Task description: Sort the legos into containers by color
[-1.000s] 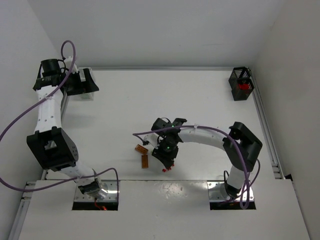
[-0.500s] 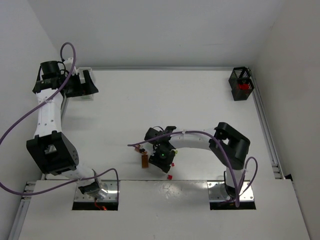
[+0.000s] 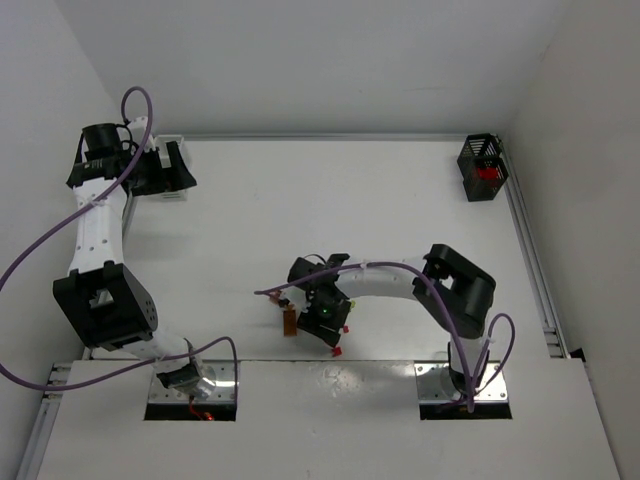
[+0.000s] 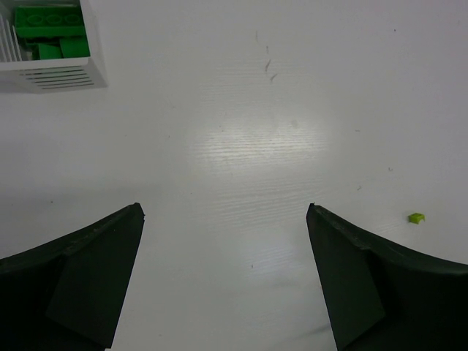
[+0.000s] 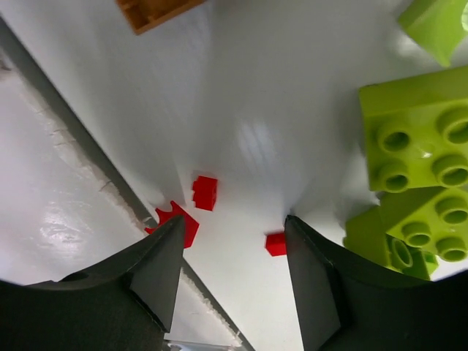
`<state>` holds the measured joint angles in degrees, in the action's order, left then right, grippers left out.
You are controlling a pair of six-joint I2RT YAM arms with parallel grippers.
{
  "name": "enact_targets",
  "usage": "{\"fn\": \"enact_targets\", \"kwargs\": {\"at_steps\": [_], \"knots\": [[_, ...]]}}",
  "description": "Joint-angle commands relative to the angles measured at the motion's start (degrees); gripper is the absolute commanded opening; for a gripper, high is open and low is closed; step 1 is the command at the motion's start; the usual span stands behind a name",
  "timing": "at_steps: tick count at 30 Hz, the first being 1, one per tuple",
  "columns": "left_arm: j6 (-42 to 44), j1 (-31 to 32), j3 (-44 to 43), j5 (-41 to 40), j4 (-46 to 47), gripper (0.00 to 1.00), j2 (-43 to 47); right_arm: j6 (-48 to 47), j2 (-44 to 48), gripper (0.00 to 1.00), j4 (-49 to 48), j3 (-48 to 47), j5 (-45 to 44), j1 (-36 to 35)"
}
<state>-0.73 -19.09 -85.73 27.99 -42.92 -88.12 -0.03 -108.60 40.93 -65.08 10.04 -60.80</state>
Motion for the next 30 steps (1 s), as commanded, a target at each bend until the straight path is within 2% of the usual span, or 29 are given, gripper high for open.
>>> {"fn": "enact_targets", "kwargs": {"at_steps": [1, 15, 30], "knots": [[-0.6, 0.0, 0.7, 0.7, 1.5, 1.00, 0.9, -0.7, 3.2, 0.58, -0.4, -0.3, 2.3, -1.2], [-0.6, 0.0, 1.7, 0.8, 2.0, 1.00, 0.9, -7.0, 9.6, 0.58, 0.2, 4.2, 10.7, -3.4], [-1.1, 0.0, 1.7, 1.8, 2.0, 1.00, 0.4, -8.8, 7.3, 0.58, -2.8, 5.8, 6.7, -4.5]]}}
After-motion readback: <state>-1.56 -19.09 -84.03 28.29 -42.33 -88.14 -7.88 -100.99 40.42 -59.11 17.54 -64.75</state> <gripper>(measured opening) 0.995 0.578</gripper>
